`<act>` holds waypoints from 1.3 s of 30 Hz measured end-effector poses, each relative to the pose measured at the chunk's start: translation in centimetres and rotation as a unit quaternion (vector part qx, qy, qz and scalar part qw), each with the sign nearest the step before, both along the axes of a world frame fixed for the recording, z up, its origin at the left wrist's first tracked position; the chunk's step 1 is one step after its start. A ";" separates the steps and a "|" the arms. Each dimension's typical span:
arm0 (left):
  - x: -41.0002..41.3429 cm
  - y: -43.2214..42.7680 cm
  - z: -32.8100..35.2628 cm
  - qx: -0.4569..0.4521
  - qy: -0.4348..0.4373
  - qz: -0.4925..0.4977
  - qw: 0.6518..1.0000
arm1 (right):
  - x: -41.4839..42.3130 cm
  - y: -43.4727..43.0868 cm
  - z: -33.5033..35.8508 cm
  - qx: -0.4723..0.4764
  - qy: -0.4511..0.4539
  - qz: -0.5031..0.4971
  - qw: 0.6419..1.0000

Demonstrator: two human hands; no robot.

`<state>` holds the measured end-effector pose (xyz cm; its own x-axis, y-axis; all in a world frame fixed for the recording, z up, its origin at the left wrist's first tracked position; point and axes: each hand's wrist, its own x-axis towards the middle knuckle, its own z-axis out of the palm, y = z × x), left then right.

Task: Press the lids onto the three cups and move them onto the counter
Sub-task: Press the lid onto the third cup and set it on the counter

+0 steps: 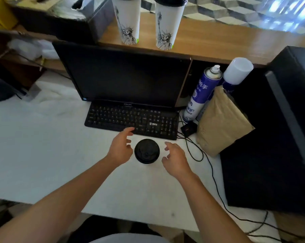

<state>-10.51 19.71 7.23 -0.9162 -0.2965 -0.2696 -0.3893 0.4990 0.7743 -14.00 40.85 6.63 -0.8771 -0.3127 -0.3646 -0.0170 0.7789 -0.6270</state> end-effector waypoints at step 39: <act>8.2 -1.8 -1.8 0.080 -0.034 -0.038 0.995 | 1.0 -5.4 3.8 -0.085 0.014 0.183 0.979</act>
<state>-2.31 17.92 5.42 -0.9121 -0.1753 -0.3706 -0.4099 0.4019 0.8188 -12.95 35.40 10.42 -0.7039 -0.6617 -0.2582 -0.2935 0.6021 -0.7425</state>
